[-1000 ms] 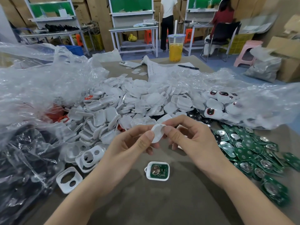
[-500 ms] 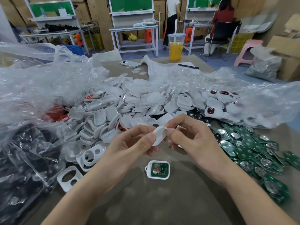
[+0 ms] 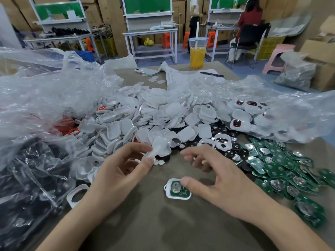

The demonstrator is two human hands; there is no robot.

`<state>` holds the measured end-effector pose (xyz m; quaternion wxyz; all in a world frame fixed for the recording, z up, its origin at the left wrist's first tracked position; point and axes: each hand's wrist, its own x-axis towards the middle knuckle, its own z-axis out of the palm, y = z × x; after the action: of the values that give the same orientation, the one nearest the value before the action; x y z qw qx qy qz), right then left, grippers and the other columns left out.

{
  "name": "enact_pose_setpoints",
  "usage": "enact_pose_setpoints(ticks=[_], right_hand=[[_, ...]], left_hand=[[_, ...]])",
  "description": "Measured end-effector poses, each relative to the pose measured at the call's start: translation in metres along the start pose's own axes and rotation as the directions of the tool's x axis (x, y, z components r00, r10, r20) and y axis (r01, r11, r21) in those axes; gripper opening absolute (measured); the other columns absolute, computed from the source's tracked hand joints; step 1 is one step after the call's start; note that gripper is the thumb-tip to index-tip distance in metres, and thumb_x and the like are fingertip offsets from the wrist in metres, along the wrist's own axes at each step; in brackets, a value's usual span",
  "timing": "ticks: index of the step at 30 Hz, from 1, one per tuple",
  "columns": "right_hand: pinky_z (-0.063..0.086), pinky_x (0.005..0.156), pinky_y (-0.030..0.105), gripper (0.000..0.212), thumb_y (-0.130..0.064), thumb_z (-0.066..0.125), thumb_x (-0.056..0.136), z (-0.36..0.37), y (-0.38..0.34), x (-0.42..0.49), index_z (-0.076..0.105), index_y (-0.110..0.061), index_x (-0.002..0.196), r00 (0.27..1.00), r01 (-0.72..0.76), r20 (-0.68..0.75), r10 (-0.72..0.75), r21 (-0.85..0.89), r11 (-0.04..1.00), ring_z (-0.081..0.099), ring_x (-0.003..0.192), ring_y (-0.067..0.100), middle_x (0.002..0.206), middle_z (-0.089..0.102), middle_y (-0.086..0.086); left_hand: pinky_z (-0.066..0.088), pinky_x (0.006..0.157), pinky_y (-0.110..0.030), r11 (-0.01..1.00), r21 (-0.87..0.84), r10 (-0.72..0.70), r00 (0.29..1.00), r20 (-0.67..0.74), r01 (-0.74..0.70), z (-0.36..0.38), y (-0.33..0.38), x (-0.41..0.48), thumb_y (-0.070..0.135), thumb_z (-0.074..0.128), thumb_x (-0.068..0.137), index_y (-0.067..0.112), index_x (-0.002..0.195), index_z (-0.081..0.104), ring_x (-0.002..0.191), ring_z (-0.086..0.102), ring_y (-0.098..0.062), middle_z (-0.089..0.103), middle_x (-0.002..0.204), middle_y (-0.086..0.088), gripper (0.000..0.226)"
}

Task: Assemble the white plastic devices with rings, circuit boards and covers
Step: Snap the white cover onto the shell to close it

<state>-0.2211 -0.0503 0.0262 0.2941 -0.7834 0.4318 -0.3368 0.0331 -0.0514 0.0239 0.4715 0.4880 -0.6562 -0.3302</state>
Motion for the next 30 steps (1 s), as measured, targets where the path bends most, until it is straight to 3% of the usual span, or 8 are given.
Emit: enact_pose_setpoints(ticks=[1,3,6,12,17,30], right_hand=[[0.041,0.086,0.006,0.046,-0.067,0.063,0.079,0.001,0.001,-0.001,0.045,-0.059,0.120,0.999,0.007,0.046,-0.005,-0.061,0.998,0.050,0.114,-0.002,0.119,0.049,-0.033],[0.034,0.089,0.003,0.045,-0.072,0.061,0.078,0.001,0.003,-0.002,0.040,-0.060,0.116,0.988,0.045,0.151,-0.019,-0.172,0.984,0.045,0.117,-0.008,0.119,0.043,-0.038],[0.030,0.087,0.004,0.035,-0.068,0.062,0.081,0.001,0.003,0.000,0.044,-0.055,0.107,0.974,0.094,0.223,-0.044,-0.221,0.971,0.045,0.112,-0.006,0.113,0.047,-0.034],[0.039,0.093,0.020,0.023,-0.054,0.062,0.087,-0.005,0.008,0.002,0.052,-0.047,0.107,0.954,0.187,0.273,-0.124,-0.218,0.958,0.052,0.113,0.008,0.111,0.055,-0.028],[0.039,0.095,0.017,0.019,-0.051,0.064,0.087,-0.005,0.011,0.003,0.058,-0.047,0.105,0.942,0.230,0.292,-0.164,-0.211,0.950,0.055,0.115,0.008,0.114,0.056,-0.029],[0.040,0.094,0.015,0.020,-0.051,0.062,0.088,-0.003,0.012,0.004,0.066,-0.046,0.106,0.940,0.241,0.294,-0.171,-0.222,0.945,0.057,0.109,0.007,0.113,0.057,-0.027]], left_hand=[[0.055,0.074,-0.027,0.998,0.066,0.018,1.000,-0.018,-0.016,-0.002,-0.002,-0.002,0.056,0.067,0.080,0.041,0.106,0.068,0.081,0.068,-0.017,0.072,0.100,0.008,0.030],[0.050,0.071,-0.014,0.975,0.205,0.094,0.995,-0.035,-0.085,-0.003,-0.005,-0.004,0.054,0.064,0.081,0.045,0.106,0.065,0.079,0.064,-0.013,0.068,0.098,0.011,0.027],[0.042,0.077,-0.006,0.892,0.395,0.223,0.974,0.034,-0.218,-0.003,-0.005,-0.004,0.047,0.062,0.089,0.046,0.111,0.060,0.088,0.061,-0.007,0.063,0.110,0.017,0.022],[0.036,0.095,-0.008,0.786,0.564,0.173,0.966,0.191,-0.253,-0.002,-0.005,0.003,0.052,0.055,0.096,0.034,0.118,0.063,0.114,0.053,0.007,0.056,0.121,0.026,0.030],[0.041,0.096,-0.024,0.723,0.635,0.136,0.958,0.253,-0.271,0.005,0.001,0.004,0.042,0.059,0.095,0.026,0.119,0.066,0.114,0.056,-0.005,0.060,0.120,0.015,0.029],[0.039,0.097,-0.025,0.704,0.666,0.084,0.960,0.268,-0.248,0.006,0.004,0.000,0.038,0.061,0.095,0.022,0.121,0.067,0.112,0.056,-0.009,0.061,0.121,0.010,0.031]])
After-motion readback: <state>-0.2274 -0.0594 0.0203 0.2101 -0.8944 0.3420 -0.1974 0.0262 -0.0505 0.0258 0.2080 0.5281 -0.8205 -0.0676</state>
